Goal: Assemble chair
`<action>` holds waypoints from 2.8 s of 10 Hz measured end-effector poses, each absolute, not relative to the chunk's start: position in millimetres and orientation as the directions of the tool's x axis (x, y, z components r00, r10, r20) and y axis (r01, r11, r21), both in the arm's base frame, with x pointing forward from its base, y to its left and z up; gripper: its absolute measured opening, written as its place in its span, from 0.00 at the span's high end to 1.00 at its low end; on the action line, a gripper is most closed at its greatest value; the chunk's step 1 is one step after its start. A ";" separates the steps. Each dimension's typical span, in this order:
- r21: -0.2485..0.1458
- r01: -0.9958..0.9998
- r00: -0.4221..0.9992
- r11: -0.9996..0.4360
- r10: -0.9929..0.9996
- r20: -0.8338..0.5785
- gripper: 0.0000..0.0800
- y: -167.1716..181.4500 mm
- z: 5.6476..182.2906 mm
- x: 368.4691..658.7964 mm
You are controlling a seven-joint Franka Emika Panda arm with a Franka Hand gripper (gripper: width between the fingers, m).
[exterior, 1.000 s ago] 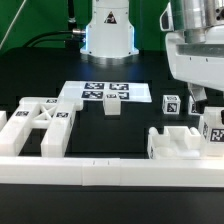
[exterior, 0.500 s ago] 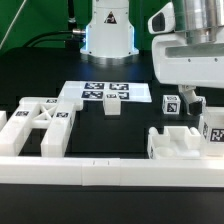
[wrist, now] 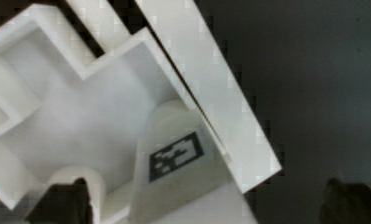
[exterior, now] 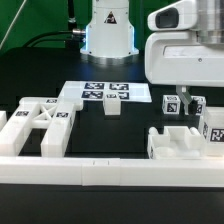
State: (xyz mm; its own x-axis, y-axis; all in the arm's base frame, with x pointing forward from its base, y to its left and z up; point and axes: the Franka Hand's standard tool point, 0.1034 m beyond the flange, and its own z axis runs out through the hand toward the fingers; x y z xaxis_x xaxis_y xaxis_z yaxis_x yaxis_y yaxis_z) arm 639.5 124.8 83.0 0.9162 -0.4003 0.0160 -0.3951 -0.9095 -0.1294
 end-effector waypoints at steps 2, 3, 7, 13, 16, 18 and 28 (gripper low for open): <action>-0.121 -0.275 0.959 -0.954 -0.281 0.032 0.19 123.1 80.7 639.0; -0.116 -0.171 0.983 -0.978 -0.177 0.045 0.19 121.2 80.1 638.9; -0.107 0.015 0.998 -0.994 0.008 0.065 0.33 119.9 79.4 638.9; -0.112 -0.046 0.997 -0.993 -0.053 0.064 0.64 119.0 79.2 639.1; -0.161 -0.444 0.886 -0.881 -0.459 0.070 0.64 119.6 78.5 639.1; -0.165 -0.638 0.757 -0.752 -0.652 0.046 0.64 121.5 78.2 639.8; -0.175 -0.798 0.584 -0.577 -0.812 0.013 0.20 118.8 79.6 641.4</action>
Offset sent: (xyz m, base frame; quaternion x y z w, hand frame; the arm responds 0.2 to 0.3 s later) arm -0.0016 -0.0029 -0.0018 -0.0074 0.0062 -0.2004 0.9797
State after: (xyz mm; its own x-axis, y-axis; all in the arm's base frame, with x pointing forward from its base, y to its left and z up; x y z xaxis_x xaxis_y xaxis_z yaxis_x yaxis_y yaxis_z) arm 641.4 118.8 79.6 0.5841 -0.8116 0.0127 -0.7978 -0.5769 -0.1755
